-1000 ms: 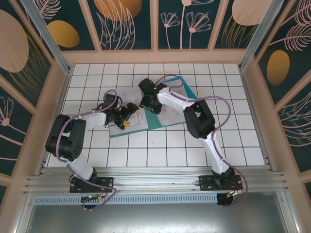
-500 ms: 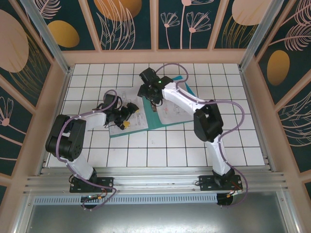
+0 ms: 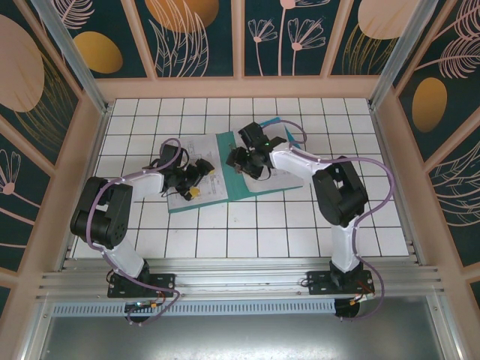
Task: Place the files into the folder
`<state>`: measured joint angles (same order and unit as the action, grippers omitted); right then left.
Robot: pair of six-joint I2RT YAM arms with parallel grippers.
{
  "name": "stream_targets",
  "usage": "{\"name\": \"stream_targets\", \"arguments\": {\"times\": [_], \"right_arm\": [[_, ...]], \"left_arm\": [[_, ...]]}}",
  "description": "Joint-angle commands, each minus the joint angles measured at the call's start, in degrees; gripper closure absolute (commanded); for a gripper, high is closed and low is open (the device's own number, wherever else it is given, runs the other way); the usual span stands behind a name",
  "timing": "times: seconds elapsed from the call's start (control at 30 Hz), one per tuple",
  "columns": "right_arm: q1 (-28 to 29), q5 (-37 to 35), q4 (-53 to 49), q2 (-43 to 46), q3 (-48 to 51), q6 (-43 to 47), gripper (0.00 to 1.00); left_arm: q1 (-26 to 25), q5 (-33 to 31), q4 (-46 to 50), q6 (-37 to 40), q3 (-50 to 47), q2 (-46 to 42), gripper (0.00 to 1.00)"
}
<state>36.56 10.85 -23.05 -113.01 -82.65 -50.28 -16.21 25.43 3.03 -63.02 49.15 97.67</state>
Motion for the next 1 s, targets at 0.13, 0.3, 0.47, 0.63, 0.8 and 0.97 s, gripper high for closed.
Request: {"name": "stream_targets", "arguments": {"times": [0.13,0.3,0.47,0.63,0.8,0.97], "right_arm": [[-8.86,0.20,2.92,9.51,6.48,3.44,0.33],[-17.51,3.20,4.35,12.47,12.70,5.86,0.33],[-23.91,6.78,4.68,11.25,14.92,8.85,0.33],[-26.82,7.49,6.14,9.10,17.37,9.48,0.33],[-27.53,9.52,8.05,7.83,18.53,9.30,0.33],[-27.64,11.14,9.45,6.40,19.58,8.16,0.33]], "left_arm": [[6.38,-4.33,11.03,6.05,0.30,2.40,0.05],[7.08,-4.18,14.45,9.03,5.84,1.66,0.05],[2.62,-0.35,11.01,5.53,6.23,-0.81,0.11],[-5.52,3.62,1.30,-2.26,3.81,0.01,0.18],[-9.87,3.77,-3.30,-5.65,4.27,2.74,0.28],[-12.34,3.87,-3.66,-5.62,5.86,5.85,0.35]]}}
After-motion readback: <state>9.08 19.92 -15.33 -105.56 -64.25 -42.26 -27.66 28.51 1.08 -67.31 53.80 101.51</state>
